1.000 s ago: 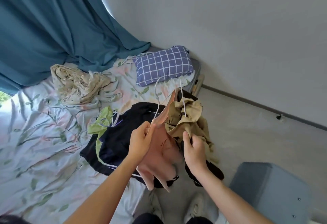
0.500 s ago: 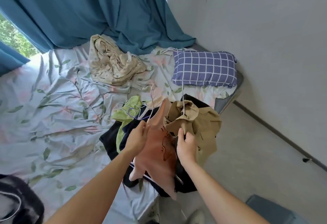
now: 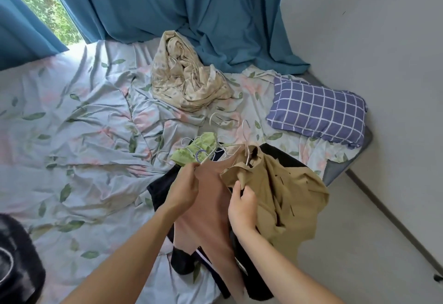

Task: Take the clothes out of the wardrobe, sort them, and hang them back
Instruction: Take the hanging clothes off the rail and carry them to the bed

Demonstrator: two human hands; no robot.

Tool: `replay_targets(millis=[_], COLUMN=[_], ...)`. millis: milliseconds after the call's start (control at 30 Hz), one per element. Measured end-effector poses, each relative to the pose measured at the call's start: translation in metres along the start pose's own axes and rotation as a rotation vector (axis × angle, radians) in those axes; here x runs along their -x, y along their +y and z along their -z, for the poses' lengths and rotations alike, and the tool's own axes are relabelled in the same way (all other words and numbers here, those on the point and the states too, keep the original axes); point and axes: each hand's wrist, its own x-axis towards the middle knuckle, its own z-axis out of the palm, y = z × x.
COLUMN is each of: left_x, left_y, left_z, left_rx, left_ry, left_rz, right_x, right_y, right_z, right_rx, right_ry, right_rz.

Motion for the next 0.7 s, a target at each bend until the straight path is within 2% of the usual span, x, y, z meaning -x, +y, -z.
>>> replay_targets(millis=[167, 233, 333, 400, 567, 700], left_x=[-0.022, -0.019, 0.001, 0.013, 0.036, 0.052], left_y=[-0.034, -0.044, -0.054, -0.058, -0.041, 0.007], left_z=[0.015, 0.017, 0.015, 0.013, 0.002, 0.005], left_rx=[-0.028, -0.063, -0.115, -0.121, -0.159, -0.25], left_ry=[0.034, 0.062, 0.081, 0.085, 0.074, 0.051], left_rz=[-0.062, -0.026, -0.017, -0.004, 0.002, -0.124], right_x=[-0.019, -0.036, -0.054, -0.061, -0.048, -0.01], right_y=[-0.011, -0.006, -0.002, 0.0, 0.004, 0.017], right_z=[-0.044, -0.055, -0.061, -0.056, -0.007, 0.057], right_rx=[-0.013, 0.017, 0.042, 0.098, 0.239, 0.306], right_ry=[-0.099, -0.231, -0.519, -0.614, -0.528, -0.368], right_rz=[0.0, 0.026, 0.008, -0.002, 0.107, 0.198])
